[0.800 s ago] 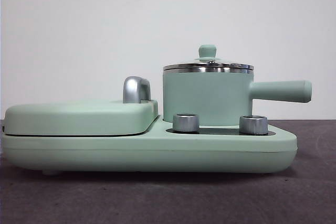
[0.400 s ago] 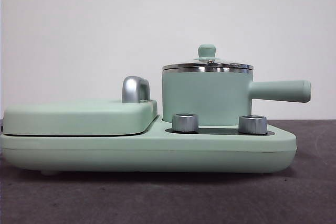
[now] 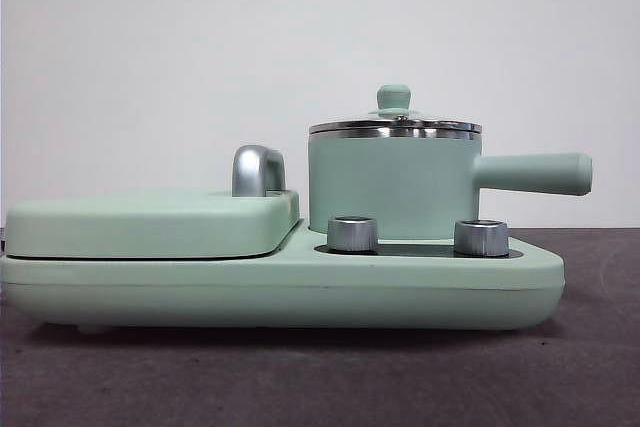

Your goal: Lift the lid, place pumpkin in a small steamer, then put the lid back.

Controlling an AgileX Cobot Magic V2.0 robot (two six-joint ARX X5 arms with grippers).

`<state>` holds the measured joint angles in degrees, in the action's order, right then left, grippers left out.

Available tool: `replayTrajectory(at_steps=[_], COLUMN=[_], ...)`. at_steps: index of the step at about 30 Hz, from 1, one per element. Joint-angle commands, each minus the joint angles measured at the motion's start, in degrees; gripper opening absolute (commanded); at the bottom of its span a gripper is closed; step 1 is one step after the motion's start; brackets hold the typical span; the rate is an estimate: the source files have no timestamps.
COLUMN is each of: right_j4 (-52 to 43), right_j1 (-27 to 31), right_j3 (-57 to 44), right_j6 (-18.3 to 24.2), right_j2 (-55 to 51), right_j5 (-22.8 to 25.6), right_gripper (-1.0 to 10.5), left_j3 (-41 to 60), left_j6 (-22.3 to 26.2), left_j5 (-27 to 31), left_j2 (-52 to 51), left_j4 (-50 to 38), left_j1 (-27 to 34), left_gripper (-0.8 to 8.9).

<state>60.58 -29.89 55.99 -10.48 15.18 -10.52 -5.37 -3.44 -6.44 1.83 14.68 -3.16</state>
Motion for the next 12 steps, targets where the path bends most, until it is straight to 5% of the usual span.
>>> replayTrajectory(at_steps=[1,12], right_j4=[-0.6,-0.6], right_j1=[-0.3,-0.3], right_j3=[0.6,0.6], right_j6=[0.5,0.5], right_j2=[0.0,0.0], right_j5=[0.0,0.0], right_gripper=[0.2,0.2], left_j3=[1.1,3.9], left_j6=[0.0,-2.2], left_j5=[3.9,7.2], left_j2=[-0.9,-1.6], left_j4=[-1.1,-1.9], left_j1=[0.3,0.3], left_gripper=[0.19,0.19])
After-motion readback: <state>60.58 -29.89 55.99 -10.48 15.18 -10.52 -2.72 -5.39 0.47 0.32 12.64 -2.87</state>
